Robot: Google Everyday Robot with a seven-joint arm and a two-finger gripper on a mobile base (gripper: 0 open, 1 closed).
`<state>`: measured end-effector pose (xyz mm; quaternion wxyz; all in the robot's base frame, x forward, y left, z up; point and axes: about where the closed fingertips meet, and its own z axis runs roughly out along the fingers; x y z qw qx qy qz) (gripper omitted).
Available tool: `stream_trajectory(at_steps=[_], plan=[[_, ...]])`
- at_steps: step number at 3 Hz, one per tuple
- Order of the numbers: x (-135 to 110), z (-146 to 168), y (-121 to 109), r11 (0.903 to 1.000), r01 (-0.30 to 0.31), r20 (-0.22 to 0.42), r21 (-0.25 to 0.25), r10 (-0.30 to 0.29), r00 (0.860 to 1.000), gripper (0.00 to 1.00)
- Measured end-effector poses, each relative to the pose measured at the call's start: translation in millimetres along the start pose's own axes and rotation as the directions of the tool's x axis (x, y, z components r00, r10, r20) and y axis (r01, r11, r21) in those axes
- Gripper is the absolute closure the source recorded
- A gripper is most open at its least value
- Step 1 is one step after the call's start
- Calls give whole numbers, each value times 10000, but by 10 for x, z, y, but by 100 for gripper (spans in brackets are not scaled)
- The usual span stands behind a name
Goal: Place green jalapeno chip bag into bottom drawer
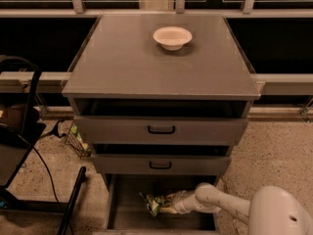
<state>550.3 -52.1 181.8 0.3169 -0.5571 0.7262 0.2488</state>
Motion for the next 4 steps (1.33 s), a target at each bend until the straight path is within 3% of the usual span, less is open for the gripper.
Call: stream_trajectory(at_steps=[3, 4], plan=[[164, 432, -38, 9985, -168, -123, -516, 162, 9998, 100], [163, 435, -43, 9986, -165, -122, -509, 159, 9998, 81]])
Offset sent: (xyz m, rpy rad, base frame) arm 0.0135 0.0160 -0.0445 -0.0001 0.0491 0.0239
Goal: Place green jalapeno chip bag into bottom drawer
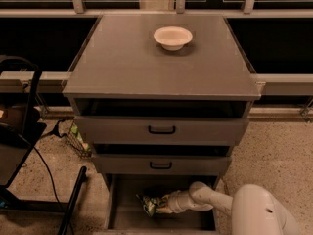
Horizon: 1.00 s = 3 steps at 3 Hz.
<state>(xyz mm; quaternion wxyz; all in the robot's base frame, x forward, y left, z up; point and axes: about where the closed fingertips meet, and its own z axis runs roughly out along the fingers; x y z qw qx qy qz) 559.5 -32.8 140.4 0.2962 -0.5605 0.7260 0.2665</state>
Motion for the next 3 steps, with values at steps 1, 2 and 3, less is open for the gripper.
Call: stream_trajectory(at_steps=[1, 2, 3], plan=[[0, 1, 1, 10000, 0, 0, -1, 0, 10000, 58], [0, 1, 1, 10000, 0, 0, -1, 0, 10000, 35], [0, 1, 1, 10000, 0, 1, -2, 0, 10000, 11]])
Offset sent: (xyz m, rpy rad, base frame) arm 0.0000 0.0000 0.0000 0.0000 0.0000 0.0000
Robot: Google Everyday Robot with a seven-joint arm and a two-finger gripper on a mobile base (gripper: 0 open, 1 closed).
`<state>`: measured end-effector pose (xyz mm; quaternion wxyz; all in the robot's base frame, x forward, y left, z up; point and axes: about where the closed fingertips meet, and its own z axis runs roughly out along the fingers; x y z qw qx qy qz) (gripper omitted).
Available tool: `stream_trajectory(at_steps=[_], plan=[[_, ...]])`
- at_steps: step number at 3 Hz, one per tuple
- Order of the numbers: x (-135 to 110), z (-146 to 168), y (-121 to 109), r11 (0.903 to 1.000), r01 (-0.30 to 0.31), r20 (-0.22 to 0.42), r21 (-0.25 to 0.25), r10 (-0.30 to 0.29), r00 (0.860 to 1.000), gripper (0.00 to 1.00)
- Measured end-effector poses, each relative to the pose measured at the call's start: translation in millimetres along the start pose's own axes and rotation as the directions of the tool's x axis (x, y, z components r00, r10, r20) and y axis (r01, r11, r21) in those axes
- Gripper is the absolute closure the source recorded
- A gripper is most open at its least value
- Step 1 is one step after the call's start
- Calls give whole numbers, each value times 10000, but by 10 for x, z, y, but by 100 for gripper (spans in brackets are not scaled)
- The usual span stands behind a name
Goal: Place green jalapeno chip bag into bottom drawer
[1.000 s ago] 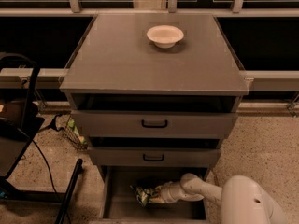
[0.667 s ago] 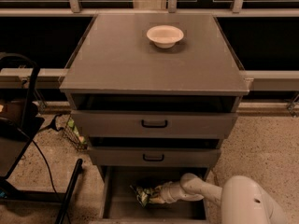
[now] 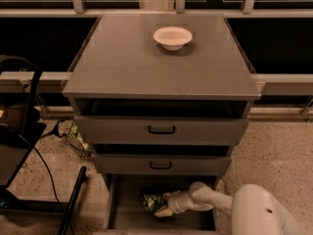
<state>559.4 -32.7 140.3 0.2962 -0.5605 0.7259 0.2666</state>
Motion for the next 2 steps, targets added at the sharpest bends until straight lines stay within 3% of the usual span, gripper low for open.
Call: stream_trajectory(at_steps=[1, 2], plan=[[0, 1, 1, 10000, 0, 0, -2, 0, 10000, 0], [0, 1, 1, 10000, 0, 0, -2, 0, 10000, 0]])
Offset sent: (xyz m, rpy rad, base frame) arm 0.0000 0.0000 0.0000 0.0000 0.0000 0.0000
